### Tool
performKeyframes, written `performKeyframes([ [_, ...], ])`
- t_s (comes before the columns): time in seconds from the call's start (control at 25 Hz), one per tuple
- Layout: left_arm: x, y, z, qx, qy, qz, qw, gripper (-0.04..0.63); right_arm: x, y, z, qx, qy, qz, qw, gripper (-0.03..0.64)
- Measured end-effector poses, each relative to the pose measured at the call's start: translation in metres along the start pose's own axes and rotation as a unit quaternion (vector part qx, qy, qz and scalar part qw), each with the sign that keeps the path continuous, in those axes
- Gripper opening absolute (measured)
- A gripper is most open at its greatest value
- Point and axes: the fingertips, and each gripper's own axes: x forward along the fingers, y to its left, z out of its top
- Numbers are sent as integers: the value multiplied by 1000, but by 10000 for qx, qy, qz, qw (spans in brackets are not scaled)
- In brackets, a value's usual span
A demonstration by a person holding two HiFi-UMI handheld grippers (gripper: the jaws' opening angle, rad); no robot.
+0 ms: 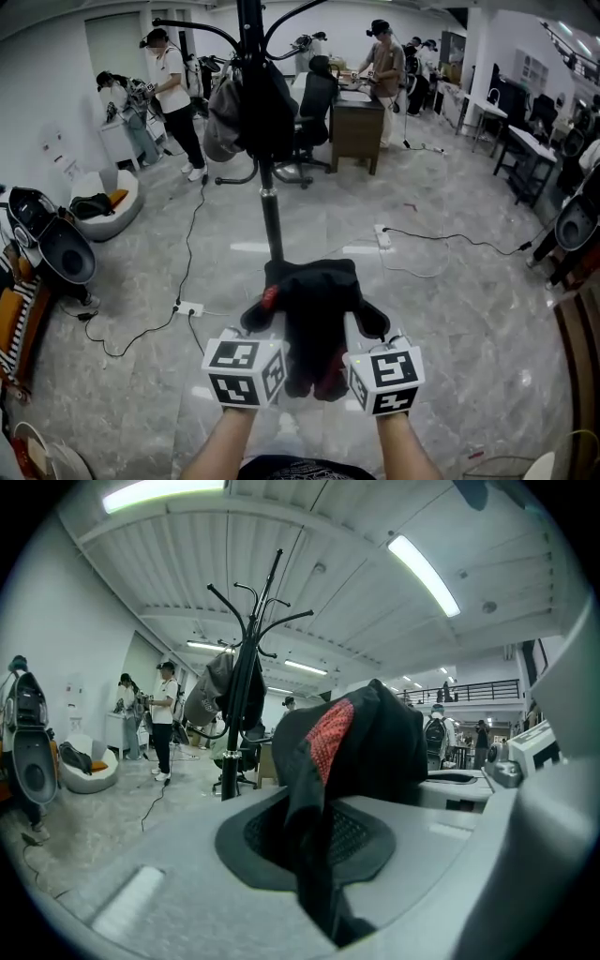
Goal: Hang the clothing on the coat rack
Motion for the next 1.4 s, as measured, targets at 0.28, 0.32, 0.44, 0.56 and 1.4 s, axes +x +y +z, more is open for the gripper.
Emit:
performKeyframes([
  [0.28, 42, 27, 10, -13, 45, -290, 9996, 32, 45, -10, 4, 0, 106, -293, 9995, 34],
  [0.32, 47, 32, 11, -20, 53, -322, 9995, 32, 51, -10, 4, -13, 121, -325, 9994, 33],
  [0.44, 60, 44, 17, -22, 60, -428, 9991, 32, 68, -9, 8, -30, 148, -419, 9990, 33],
  [0.56, 72, 54, 24, -5, 46, -553, 9985, 32, 83, -10, 15, -49, 163, -524, 9985, 34],
  [1.4, 143, 98, 45, 37, -73, -932, 9956, 32, 166, -29, 26, -135, 93, -894, 9959, 34],
])
